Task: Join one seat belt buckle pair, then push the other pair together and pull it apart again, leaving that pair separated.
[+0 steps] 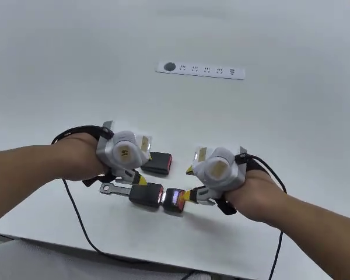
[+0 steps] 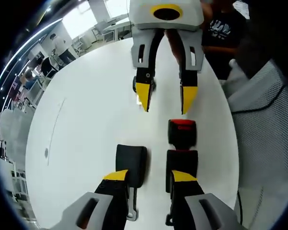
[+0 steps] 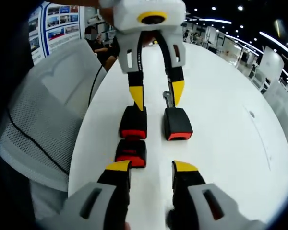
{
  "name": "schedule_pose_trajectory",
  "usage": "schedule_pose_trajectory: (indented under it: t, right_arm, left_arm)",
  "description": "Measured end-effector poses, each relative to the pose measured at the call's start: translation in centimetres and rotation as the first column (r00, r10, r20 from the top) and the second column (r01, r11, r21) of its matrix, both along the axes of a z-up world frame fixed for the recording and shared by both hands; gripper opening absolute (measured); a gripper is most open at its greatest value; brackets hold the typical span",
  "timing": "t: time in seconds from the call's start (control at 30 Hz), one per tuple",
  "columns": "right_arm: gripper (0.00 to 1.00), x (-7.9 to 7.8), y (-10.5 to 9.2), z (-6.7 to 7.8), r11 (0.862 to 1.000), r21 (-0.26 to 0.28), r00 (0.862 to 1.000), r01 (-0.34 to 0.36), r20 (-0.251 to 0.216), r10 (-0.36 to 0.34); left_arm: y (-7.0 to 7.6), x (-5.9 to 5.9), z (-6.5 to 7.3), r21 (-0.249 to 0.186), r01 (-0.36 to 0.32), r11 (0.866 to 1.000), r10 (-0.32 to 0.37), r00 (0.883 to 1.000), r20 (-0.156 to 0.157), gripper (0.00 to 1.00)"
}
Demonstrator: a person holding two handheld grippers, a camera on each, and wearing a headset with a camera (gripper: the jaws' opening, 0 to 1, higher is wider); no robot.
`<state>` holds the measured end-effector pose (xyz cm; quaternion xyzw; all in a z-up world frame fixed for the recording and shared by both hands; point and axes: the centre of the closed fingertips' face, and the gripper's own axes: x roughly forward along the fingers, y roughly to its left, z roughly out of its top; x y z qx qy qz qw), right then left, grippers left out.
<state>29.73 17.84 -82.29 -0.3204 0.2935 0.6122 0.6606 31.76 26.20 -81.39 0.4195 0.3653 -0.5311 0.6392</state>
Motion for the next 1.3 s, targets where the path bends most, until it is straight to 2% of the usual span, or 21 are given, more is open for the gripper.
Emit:
schedule_pose_trajectory:
  t: [0.07, 0.13, 0.2, 0.27, 0.3, 0.37, 0.47, 0.53, 0.6, 0.77, 0.8, 0.83, 0.9, 0.93, 1.0, 1.1, 1.23, 1.3]
  right_arm:
    - [0.34, 0.9, -1.0, 0.0, 1.000, -0.005, 1.000, 0.014, -0.002, -0.014]
    - [0.34, 1.7, -2.1, -0.3, 0.999, -0.021, 1.000, 0.026, -0.002, -0.026]
    - [0.34, 2.8, -3.8, -0.6, 0.998, -0.045, 0.999, 0.038, 0.012, -0.037]
    - [0.34, 3.4, -4.8, -0.9, 0.997, -0.060, 0.999, 0.054, 0.008, -0.054]
    - [0.34, 3.9, -6.1, -1.3, 0.994, -0.074, 0.997, 0.076, -0.001, -0.076]
    - [0.35, 4.3, -7.6, -1.7, 0.992, -0.089, 0.996, 0.086, -0.007, -0.087]
    - [0.36, 4.3, -8.6, -1.9, 0.991, -0.102, 0.996, 0.086, -0.015, -0.087]
    - [0.36, 4.4, -8.8, -2.0, 0.991, -0.109, 0.996, 0.082, -0.023, -0.086]
    - [0.35, 4.4, -9.0, -2.3, 0.990, -0.126, 0.997, 0.067, -0.018, -0.070]
    - [0.34, 4.6, -9.3, -3.3, 0.987, -0.153, 0.998, 0.051, -0.027, -0.055]
    - [0.34, 4.6, -9.3, -3.4, 0.987, -0.155, 0.999, 0.040, -0.016, -0.043]
    - [0.33, 4.6, -9.3, -3.4, 0.987, -0.156, 0.999, 0.034, -0.011, -0.036]
    - [0.32, 4.7, -9.3, -3.5, 0.986, -0.167, 0.999, 0.028, -0.018, -0.031]
    - [0.31, 4.7, -9.3, -3.5, 0.984, -0.177, 1.000, 0.021, -0.018, -0.024]
    - [0.31, 4.8, -9.0, -3.5, 0.986, -0.157, 0.998, 0.055, -0.026, -0.059]
    - [0.31, 4.9, -9.0, -3.6, 0.987, -0.149, 0.997, 0.061, -0.027, -0.066]
    - [0.31, 4.9, -9.0, -3.6, 0.986, -0.155, 0.998, 0.057, -0.023, -0.061]
    - [0.31, 4.9, -8.9, -3.6, 0.986, -0.158, 0.998, 0.056, -0.021, -0.060]
  left_arm:
    - [0.1, 1.1, -0.2, 0.001, -0.001, 1.000, 0.001, 1.000, 0.015, 0.33]
    - [0.2, 1.9, -0.6, 0.003, -0.002, 1.000, 0.002, 1.000, 0.011, 0.34]
    - [0.3, 2.0, -1.1, 0.017, 0.017, 1.000, -0.017, 1.000, -0.005, 0.36]
    - [0.6, 2.2, -1.7, 0.032, 0.037, 0.999, -0.037, 0.999, -0.014, 0.36]
    - [0.9, 2.4, -2.3, 0.047, 0.042, 0.998, -0.041, 0.999, -0.021, 0.37]
    - [0.9, 2.6, -2.7, 0.048, 0.026, 0.998, -0.024, 0.999, -0.029, 0.38]
    - [0.7, 2.7, -3.2, 0.047, 0.034, 0.998, -0.032, 0.999, -0.033, 0.39]
    - [0.7, 2.6, -3.4, 0.054, 0.053, 0.997, -0.051, 0.998, -0.041, 0.39]
    - [0.6, 3.0, -3.7, 0.054, 0.058, 0.997, -0.055, 0.997, -0.046, 0.39]
    - [0.5, 3.2, -4.2, 0.072, 0.083, 0.994, -0.080, 0.996, -0.047, 0.36]
    - [0.5, 3.3, -4.2, 0.078, 0.084, 0.993, -0.081, 0.996, -0.041, 0.33]
    - [0.5, 3.3, -4.2, 0.083, 0.093, 0.992, -0.089, 0.995, -0.051, 0.32]
    - [0.5, 3.4, -4.2, 0.096, 0.085, 0.992, -0.081, 0.995, -0.051, 0.32]
    - [0.5, 3.3, -4.3, 0.106, 0.103, 0.989, -0.098, 0.994, -0.052, 0.31]
    - [0.6, 3.4, -4.4, 0.105, 0.090, 0.990, -0.084, 0.995, -0.057, 0.31]
    - [0.6, 3.4, -4.6, 0.103, 0.075, 0.992, -0.069, 0.996, -0.065, 0.31]
    - [0.8, 3.3, -4.6, 0.096, 0.067, 0.993, -0.063, 0.997, -0.042, 0.31]
    - [0.8, 3.4, -4.6, 0.082, 0.053, 0.995, -0.049, 0.998, -0.041, 0.31]
